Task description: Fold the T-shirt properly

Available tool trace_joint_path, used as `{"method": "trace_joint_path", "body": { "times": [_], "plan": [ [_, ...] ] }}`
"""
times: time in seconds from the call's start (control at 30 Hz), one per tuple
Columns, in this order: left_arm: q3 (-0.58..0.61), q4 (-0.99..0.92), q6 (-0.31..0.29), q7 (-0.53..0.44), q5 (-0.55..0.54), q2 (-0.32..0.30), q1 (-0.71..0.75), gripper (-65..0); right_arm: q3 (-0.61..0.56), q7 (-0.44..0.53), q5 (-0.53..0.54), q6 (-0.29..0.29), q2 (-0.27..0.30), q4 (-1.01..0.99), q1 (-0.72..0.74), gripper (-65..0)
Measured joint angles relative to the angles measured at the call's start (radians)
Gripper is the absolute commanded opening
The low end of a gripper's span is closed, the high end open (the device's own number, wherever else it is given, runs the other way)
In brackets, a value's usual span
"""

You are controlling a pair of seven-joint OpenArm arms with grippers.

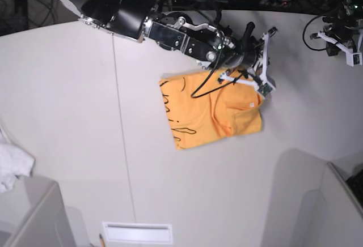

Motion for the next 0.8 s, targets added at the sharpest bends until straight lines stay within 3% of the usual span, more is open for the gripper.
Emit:
{"method": "trace_joint_path", "body": {
  "times": [0.1,0.2,0.53,0.73,0.8],
  "plan": [
    [-0.058,0.000,-0.007,0.002,0.000,0.005,0.002,-65.0,0.185,-0.010,-0.027,-0.007,0.005,0.017,0.029,-65.0],
    [-0.113,-0.001,0.001,0.003,0.005,-0.001,0.002,-65.0,0.277,-0.043,-0.035,-0.013,0.022,0.017,0.040,-65.0],
    [-0.167,0.002,-0.003,0.001,0.003,0.005,0.002,-65.0,0.289,-0.043,-0.020,-0.004,0.041,-0.126,0.053,-65.0],
    [-0.168,0.000,-0.003,0.001,0.001,0.016,0.002,-65.0,0.286,0.031,-0.018,-0.005,0.041,-0.209,0.053,-65.0],
    [-0.169,0.000,-0.048,0.002,0.002,0.017,0.002,-65.0,0.286,0.034,-0.016,-0.005,0.041,-0.240,0.052,-65.0]
  ]
}}
